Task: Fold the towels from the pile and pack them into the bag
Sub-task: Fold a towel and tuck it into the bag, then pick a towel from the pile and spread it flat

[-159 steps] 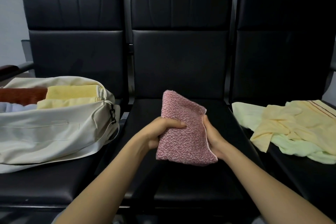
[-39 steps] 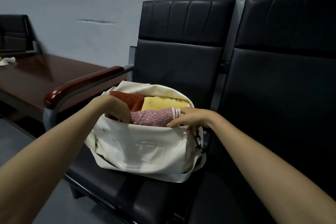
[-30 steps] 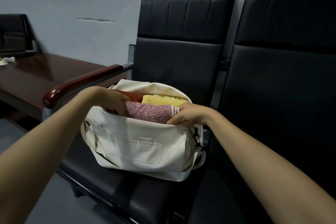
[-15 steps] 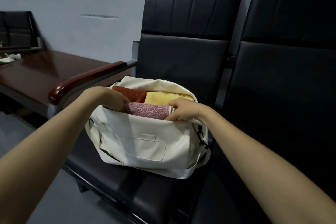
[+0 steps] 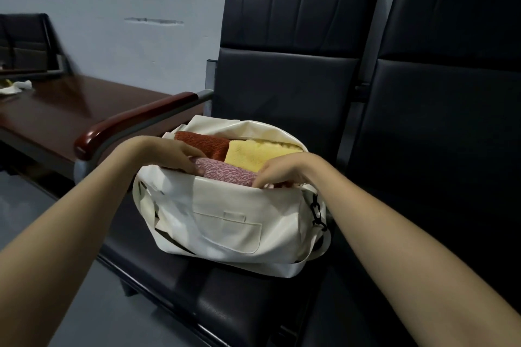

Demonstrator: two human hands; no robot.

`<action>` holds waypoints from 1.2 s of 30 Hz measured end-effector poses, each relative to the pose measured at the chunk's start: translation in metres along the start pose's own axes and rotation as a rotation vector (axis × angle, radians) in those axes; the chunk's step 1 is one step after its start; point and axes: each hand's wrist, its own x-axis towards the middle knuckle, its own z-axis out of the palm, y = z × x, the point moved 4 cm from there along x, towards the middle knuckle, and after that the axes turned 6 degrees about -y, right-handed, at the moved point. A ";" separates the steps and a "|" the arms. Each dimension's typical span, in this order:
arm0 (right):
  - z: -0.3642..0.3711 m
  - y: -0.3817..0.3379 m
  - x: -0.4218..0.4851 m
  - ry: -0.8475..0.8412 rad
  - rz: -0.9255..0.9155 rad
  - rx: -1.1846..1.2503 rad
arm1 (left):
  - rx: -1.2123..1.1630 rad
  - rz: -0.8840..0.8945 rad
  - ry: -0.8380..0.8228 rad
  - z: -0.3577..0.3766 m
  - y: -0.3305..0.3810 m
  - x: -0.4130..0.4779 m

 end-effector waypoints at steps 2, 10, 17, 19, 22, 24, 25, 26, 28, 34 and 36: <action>-0.002 0.002 0.003 0.047 -0.107 0.107 | 0.040 -0.033 0.017 0.000 -0.010 -0.001; -0.007 -0.002 0.008 0.171 -0.032 -0.116 | 0.245 -0.236 -0.046 -0.001 0.007 0.018; -0.011 0.016 0.006 0.425 -0.278 -0.008 | -0.106 0.296 0.285 0.010 0.009 0.016; -0.009 0.022 0.005 0.387 -0.269 0.028 | -0.265 0.326 0.246 0.016 0.005 0.016; -0.007 0.023 0.004 0.417 -0.252 0.074 | -0.369 0.296 0.245 0.016 0.013 0.016; -0.008 0.027 -0.005 0.486 -0.281 0.163 | -0.488 0.337 0.305 0.010 0.027 0.012; -0.009 0.032 -0.014 0.520 -0.295 0.219 | -0.545 0.376 0.305 0.010 0.037 0.008; -0.011 0.039 -0.025 0.553 -0.301 0.268 | -0.579 0.417 0.282 0.012 0.049 0.005; -0.013 0.057 -0.054 0.621 -0.276 0.322 | -0.570 0.480 0.227 0.023 0.081 -0.003; -0.001 0.149 -0.184 0.781 -0.100 0.403 | -0.579 0.631 0.079 0.098 0.212 -0.010; 0.011 0.195 -0.235 0.837 0.004 0.411 | -0.526 0.662 -0.018 0.135 0.264 -0.013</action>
